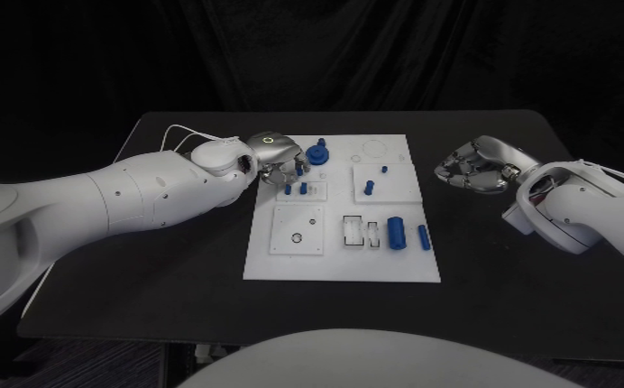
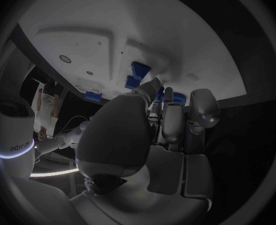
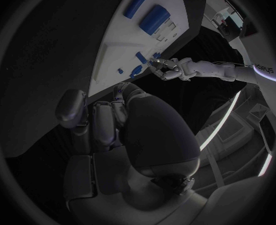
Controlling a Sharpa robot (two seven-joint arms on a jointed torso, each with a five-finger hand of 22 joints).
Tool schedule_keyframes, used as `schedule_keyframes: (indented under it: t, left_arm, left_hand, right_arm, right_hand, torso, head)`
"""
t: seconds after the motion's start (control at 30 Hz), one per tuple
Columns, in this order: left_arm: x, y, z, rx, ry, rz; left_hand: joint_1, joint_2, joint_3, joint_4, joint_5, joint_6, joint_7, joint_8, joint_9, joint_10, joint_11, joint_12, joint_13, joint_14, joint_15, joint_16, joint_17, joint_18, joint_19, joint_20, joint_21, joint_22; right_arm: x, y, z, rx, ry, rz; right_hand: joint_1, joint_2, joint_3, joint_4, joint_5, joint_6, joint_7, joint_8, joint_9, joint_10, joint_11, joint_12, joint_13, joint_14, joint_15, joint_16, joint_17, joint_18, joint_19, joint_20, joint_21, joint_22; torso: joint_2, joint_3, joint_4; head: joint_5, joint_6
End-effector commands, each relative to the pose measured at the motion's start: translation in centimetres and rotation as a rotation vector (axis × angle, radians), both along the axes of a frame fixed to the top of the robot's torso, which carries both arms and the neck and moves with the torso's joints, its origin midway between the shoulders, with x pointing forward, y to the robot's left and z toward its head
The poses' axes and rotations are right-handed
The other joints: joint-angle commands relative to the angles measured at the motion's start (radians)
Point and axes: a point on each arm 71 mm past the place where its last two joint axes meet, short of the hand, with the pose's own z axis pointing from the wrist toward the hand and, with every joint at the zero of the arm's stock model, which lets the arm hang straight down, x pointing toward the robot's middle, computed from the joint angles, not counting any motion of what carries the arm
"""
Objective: Assemble the parts on the task board
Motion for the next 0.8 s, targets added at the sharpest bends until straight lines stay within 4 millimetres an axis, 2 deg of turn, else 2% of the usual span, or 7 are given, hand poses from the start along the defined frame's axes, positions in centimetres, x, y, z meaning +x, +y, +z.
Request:
schedule_keyframes:
  t: [0.03,0.3,0.53,0.63,0.8]
  left_arm:
    - [-0.1,0.0,-0.2,0.007,0.011,0.002]
    - [0.0,0.1,-0.1,0.006,0.006,0.009]
    - [0.1,0.7,0.2,-0.012,-0.039,0.047]
    - [0.3,1.6,0.7,-0.037,-0.098,0.085]
    - [0.3,3.3,1.4,-0.075,-0.182,0.120]
  left_hand:
    - [-0.012,-0.002,-0.002,0.009,-0.005,-0.022,-0.006,-0.006,-0.009,-0.013,0.001,-0.011,-0.005,-0.007,0.002,-0.006,-0.004,-0.007,-0.005,0.004,-0.010,0.063]
    - [-0.015,-0.002,-0.006,0.014,-0.009,-0.047,-0.014,-0.006,-0.021,-0.034,0.004,-0.026,-0.013,-0.013,0.005,-0.012,-0.015,-0.006,-0.009,0.008,-0.023,0.061]
    - [-0.005,-0.006,-0.008,0.008,-0.005,-0.069,-0.018,-0.005,-0.030,-0.035,0.006,-0.029,-0.017,-0.010,0.006,-0.009,-0.010,-0.006,-0.006,0.009,-0.021,0.064]
    - [0.000,-0.012,-0.011,0.003,-0.005,-0.071,-0.016,-0.003,-0.032,-0.031,0.007,-0.028,-0.017,-0.001,0.005,0.000,0.006,-0.006,-0.003,0.009,-0.020,0.065]
    - [-0.001,-0.020,-0.017,0.002,-0.006,-0.078,-0.015,-0.004,-0.036,-0.032,0.010,-0.028,-0.018,0.003,0.006,0.003,0.009,-0.006,-0.003,0.009,-0.025,0.064]
  right_arm:
    - [-0.1,0.0,-0.2,-0.009,0.012,-0.008]
    - [-0.1,0.0,-0.2,-0.010,0.013,-0.007]
    - [-0.1,-0.1,-0.2,-0.012,0.015,-0.006]
    - [-0.3,-0.4,-0.1,-0.011,0.007,-0.010]
    - [-0.5,-0.7,0.3,-0.013,-0.007,-0.016]
  right_hand:
    - [-0.008,0.000,0.004,0.001,0.006,-0.005,0.000,-0.003,0.001,-0.008,0.002,-0.005,-0.001,0.017,0.005,-0.005,-0.001,0.007,-0.006,0.001,-0.003,0.015]
    - [-0.008,0.000,0.006,0.000,0.005,-0.005,0.000,-0.004,0.001,-0.008,0.002,-0.005,-0.001,0.017,0.005,-0.007,-0.002,0.008,-0.007,0.001,-0.005,0.015]
    - [-0.007,-0.001,0.006,-0.001,0.005,-0.005,0.000,-0.004,0.002,-0.009,0.002,-0.005,-0.002,0.017,0.005,-0.008,-0.004,0.008,-0.007,0.001,-0.007,0.014]
    - [-0.007,-0.004,0.007,-0.003,0.005,-0.006,0.000,-0.004,0.002,-0.015,0.002,-0.012,-0.009,0.015,0.006,-0.014,-0.009,0.010,-0.011,0.001,-0.018,0.009]
    - [-0.007,-0.009,0.009,-0.006,0.004,-0.006,0.001,-0.005,0.003,-0.027,0.003,-0.022,-0.020,0.010,0.007,-0.024,-0.017,0.012,-0.016,0.002,-0.029,0.005]
  torso:
    - [0.000,0.0001,-0.0003]
    - [0.001,0.0001,0.0003]
    - [0.001,-0.0001,0.0011]
    - [0.002,-0.0003,0.0012]
    - [0.002,-0.0005,0.0010]
  head:
    - [0.002,0.000]
    - [0.003,0.000]
    - [-0.002,0.000]
    - [-0.002,0.000]
    - [-0.010,0.000]
